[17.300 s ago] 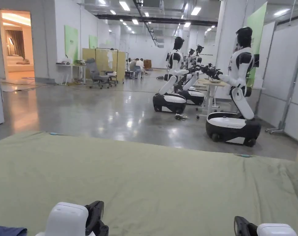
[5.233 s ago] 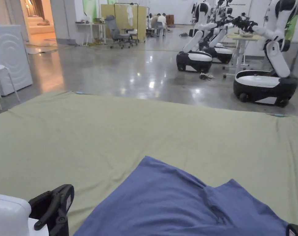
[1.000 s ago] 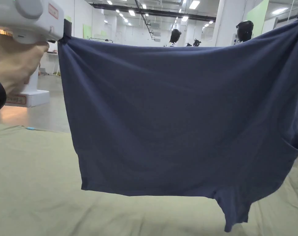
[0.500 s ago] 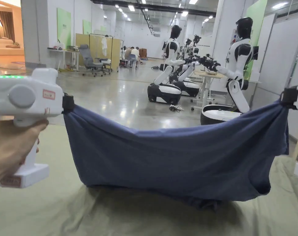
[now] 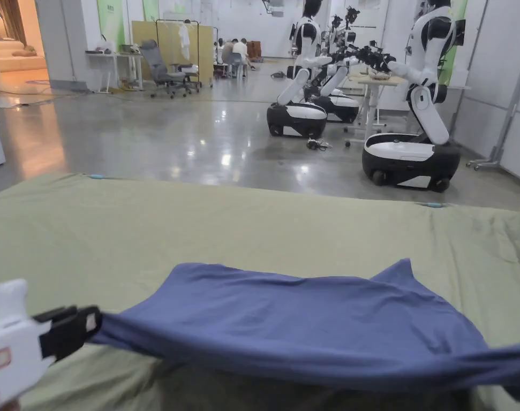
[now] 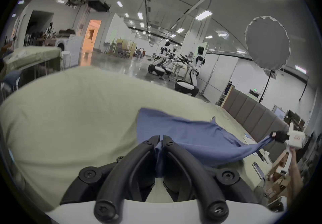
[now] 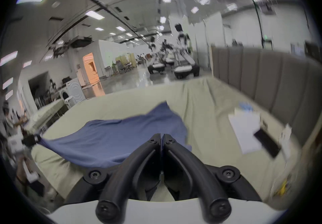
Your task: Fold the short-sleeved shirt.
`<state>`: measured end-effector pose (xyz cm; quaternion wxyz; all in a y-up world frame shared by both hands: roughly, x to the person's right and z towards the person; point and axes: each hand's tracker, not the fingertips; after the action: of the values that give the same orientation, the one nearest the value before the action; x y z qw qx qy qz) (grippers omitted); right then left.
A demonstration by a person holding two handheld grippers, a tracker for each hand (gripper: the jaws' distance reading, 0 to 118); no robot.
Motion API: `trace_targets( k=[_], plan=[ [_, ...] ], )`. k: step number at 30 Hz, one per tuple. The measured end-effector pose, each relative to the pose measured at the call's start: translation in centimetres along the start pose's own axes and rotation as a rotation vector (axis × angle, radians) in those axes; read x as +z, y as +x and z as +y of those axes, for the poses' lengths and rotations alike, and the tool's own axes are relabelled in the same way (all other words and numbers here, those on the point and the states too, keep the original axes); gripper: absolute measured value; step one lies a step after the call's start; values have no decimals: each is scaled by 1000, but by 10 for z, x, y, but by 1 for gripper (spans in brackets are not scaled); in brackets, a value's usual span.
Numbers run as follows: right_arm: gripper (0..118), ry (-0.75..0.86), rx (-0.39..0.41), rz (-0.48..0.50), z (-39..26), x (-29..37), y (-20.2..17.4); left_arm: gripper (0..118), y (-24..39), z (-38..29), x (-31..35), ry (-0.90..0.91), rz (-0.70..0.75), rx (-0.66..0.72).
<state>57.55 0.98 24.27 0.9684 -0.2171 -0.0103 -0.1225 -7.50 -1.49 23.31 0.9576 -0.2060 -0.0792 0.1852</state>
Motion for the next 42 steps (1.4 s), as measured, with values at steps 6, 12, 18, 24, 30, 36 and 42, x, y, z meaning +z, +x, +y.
trace_targets(
  k=[6,12,18,24,30,36,42],
  plan=[
    [2,-74,-113,-91,-89,44,15,6,-12,-76,42,-53,30,49],
    [6,-198,-86,-112,-125,45,15,12,-23,-109,34,-196,77,41],
    [65,-216,18,-147,-134,50,23,51,-17,-117,48,-129,125,-141],
    [77,-20,97,-88,-108,75,9,51,46,-81,90,105,145,-352],
    [80,145,231,20,-79,86,-62,51,104,-59,105,256,114,-417],
    [52,185,188,87,-65,69,-92,41,127,-51,92,305,112,-291],
    [0,136,233,91,-67,55,-106,3,132,-57,75,233,159,-316]
  ],
)
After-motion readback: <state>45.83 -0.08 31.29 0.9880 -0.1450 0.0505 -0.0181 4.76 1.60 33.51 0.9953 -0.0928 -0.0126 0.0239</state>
